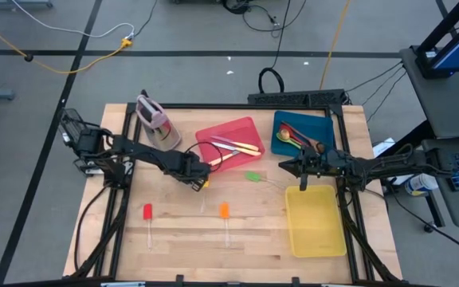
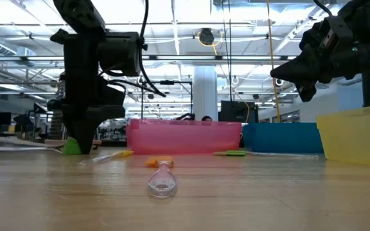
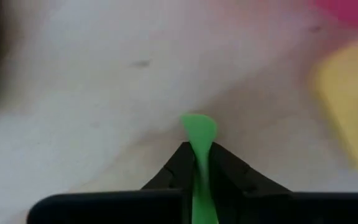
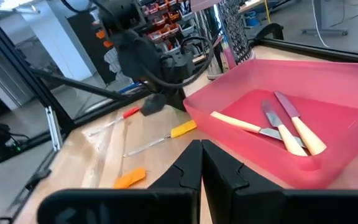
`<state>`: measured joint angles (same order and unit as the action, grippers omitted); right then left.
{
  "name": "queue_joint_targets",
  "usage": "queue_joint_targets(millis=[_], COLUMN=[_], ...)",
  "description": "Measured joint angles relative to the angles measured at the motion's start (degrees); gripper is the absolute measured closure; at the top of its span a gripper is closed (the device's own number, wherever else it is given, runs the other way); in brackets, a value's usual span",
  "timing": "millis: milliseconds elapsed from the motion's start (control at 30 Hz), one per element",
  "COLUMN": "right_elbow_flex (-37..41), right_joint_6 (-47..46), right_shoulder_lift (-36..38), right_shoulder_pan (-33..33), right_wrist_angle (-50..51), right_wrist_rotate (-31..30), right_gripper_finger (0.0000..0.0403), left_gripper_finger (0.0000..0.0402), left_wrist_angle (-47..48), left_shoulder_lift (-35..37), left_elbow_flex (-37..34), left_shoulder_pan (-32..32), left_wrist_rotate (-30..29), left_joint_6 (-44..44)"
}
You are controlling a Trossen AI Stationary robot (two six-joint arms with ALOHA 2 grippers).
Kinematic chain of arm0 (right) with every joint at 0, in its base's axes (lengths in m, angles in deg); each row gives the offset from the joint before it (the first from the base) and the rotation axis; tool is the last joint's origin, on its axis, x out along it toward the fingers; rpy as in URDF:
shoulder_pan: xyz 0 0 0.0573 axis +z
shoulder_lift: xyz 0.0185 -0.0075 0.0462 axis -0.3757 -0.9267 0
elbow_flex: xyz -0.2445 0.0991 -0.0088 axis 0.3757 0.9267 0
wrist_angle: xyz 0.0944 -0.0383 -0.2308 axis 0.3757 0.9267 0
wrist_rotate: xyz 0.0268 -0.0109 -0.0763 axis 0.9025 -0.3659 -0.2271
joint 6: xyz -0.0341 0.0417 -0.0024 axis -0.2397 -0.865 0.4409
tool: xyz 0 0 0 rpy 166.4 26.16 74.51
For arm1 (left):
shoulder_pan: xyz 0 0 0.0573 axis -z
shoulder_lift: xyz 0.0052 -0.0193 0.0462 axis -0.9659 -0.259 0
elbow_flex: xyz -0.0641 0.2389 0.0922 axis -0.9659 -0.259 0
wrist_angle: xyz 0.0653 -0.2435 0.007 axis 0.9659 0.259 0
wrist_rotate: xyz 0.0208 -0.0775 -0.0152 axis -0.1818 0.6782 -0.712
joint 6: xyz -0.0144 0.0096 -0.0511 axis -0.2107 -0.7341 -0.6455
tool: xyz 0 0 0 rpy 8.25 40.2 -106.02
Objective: Pick & Place Kitchen Items
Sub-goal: Put the green spatula into the yellow bin
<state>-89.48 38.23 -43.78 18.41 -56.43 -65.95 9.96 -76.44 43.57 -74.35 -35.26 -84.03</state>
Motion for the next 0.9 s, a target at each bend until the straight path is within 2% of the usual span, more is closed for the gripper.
queue_joint_targets(millis=[133, 267, 433, 567, 633, 700, 800, 900], right_elbow_flex=[0.0, 0.0, 0.0, 1.1, 2.1, 3.3, 5.3, 5.7], right_joint_6=[2.0, 5.3, 6.6, 6.3, 6.4, 6.6, 6.8, 7.6], right_shoulder_lift=[-0.3, -0.6, -0.7, -0.8, -0.8, -0.9, -1.3, -2.5], right_shoulder_pan=[0.0, 0.0, 0.0, 0.0, 0.0, 0.0, 0.4, 4.2], right_wrist_angle=[0.0, -1.1, -0.8, -1.7, -6.1, -12.7, -24.1, -31.2], right_wrist_rotate=[-0.1, -0.3, -0.3, -0.2, 0.1, 3.4, 11.7, 16.1], right_gripper_finger=[0.0399, 0.0399, 0.0399, 0.0399, 0.04, 0.0402, 0.0402, 0.0402], left_gripper_finger=[0.039, 0.0388, 0.0372, 0.0383, 0.039, 0.0392, 0.0382, 0.0372], left_wrist_angle=[-3.3, -9.4, -23.1, -39.2, -45.7, -50.9, -56.0, -58.5], left_shoulder_lift=[2.8, 3.8, 4.1, 4.3, 4.2, 4.2, 4.3, 4.2], left_elbow_flex=[4.7, 7.7, 10.6, 10.8, 10.8, 10.8, 10.8, 10.8], left_shoulder_pan=[4.0, 7.7, 12.1, 14.4, 15.0, 15.4, 15.6, 15.4], left_wrist_rotate=[-2.1, -6.0, -11.0, -11.6, -11.6, -11.5, -11.5, -11.5], left_joint_6=[0.1, 3.3, 10.9, 21.3, 25.5, 29.2, 32.1, 33.7])
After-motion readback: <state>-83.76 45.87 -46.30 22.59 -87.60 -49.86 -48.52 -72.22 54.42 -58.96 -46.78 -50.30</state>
